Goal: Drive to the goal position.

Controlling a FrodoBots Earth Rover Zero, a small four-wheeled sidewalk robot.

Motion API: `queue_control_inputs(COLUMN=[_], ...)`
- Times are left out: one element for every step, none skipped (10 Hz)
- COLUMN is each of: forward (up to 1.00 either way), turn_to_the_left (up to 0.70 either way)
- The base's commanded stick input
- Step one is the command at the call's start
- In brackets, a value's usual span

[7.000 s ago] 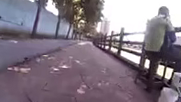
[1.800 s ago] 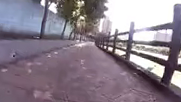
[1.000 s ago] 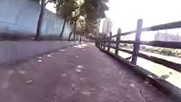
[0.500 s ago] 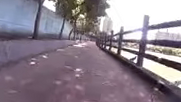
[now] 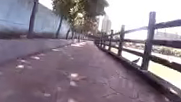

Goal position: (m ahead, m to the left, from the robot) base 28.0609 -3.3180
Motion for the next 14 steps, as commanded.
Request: queue_control_inputs(forward=[0.70, 0.70, 0.70, 0.70, 0.70, 0.70, 0.70, 0.70, 0.70, 0.70, 0.70, 0.70, 0.70, 0.70], turn_to_the_left=[0.00, 0.00, 0.00, 0.00, 0.00, 0.00, 0.00, 0.00, 0.00, 0.00, 0.00, 0.00, 0.00, 0.00])
